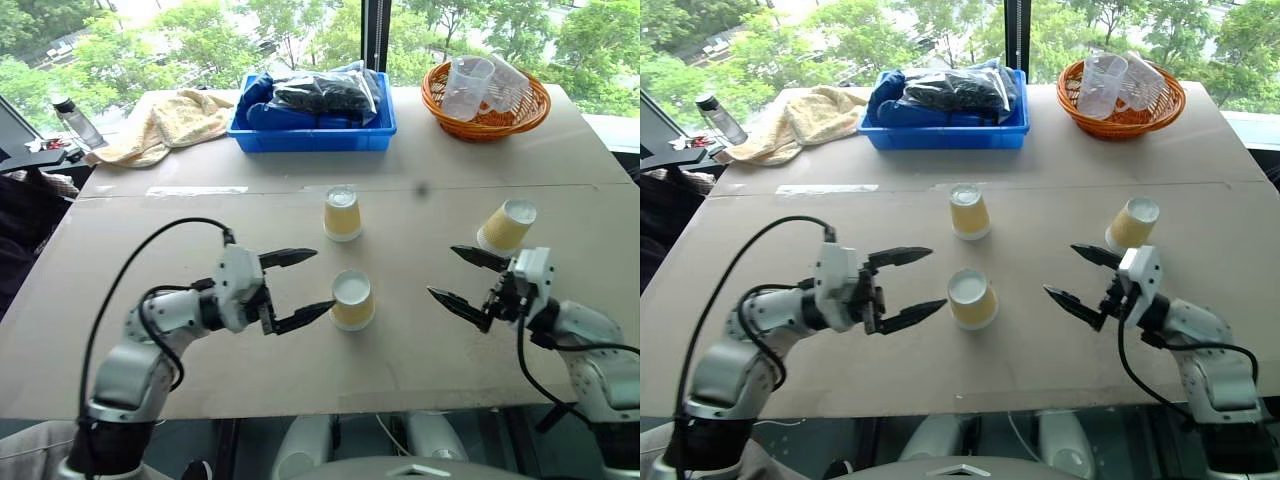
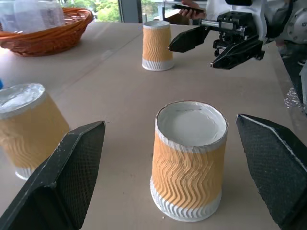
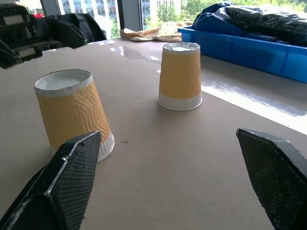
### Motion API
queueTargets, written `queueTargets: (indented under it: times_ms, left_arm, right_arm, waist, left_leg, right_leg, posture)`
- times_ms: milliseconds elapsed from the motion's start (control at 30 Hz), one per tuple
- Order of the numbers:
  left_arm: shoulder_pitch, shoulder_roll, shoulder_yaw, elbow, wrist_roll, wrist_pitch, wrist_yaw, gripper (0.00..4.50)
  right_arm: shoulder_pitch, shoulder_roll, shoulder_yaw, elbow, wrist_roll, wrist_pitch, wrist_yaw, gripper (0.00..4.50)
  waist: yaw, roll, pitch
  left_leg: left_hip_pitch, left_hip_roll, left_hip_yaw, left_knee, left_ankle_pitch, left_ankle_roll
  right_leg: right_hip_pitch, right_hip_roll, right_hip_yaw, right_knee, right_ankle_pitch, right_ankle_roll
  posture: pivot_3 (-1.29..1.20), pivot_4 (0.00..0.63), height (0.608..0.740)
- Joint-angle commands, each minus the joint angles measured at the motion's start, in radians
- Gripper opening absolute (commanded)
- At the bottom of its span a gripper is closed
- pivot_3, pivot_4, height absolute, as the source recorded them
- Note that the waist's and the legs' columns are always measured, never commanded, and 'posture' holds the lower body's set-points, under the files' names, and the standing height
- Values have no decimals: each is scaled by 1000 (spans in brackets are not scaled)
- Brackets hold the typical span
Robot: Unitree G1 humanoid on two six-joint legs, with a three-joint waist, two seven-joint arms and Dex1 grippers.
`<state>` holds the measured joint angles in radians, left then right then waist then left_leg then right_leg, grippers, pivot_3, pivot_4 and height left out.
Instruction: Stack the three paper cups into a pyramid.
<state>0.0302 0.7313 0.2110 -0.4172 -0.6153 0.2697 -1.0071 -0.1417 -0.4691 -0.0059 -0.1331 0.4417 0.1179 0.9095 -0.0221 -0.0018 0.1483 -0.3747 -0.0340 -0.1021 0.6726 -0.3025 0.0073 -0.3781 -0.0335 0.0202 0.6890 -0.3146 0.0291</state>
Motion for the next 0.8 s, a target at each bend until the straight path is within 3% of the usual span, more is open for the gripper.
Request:
queueTargets:
  times_ms: [33, 167, 433, 800]
  left_arm:
    - [58, 57, 180, -13, -78, 71, 20, 4462]
    - [128, 98, 350, -1, -151, 172, 43, 4462]
    - [219, 120, 529, -47, -247, 277, 41, 4462]
    - [254, 124, 598, -98, -313, 338, 46, 4462]
  right_arm:
    - [-145, 49, 73, 102, -76, -6, -21, 4500]
    - [-358, 142, 150, 286, -155, 10, -46, 4500]
    - [-650, 327, 152, 615, -220, -49, -126, 4500]
    - [-825, 441, 133, 906, -267, -133, -139, 4500]
  waist:
    - [-3, 1, 1]
    - [-3, 1, 3]
    - [-20, 1, 3]
    - [-23, 1, 3]
  left_leg:
    - [0, 0, 0, 0, 0, 0]
    - [-1, 0, 0, 0, 0, 0]
    - [-3, -1, 0, -2, 0, -1]
    - [-5, -1, 3, -3, 1, -2]
  right_leg:
    - [0, 0, 0, 0, 0, 0]
    - [-2, 0, -1, -1, 0, 0]
    - [-5, -1, -1, -1, 0, 0]
    - [-10, -1, 2, 3, 0, 0]
  posture:
    - [0, 150, 740]
    - [0, 150, 740]
    - [0, 150, 740]
    - [0, 150, 740]
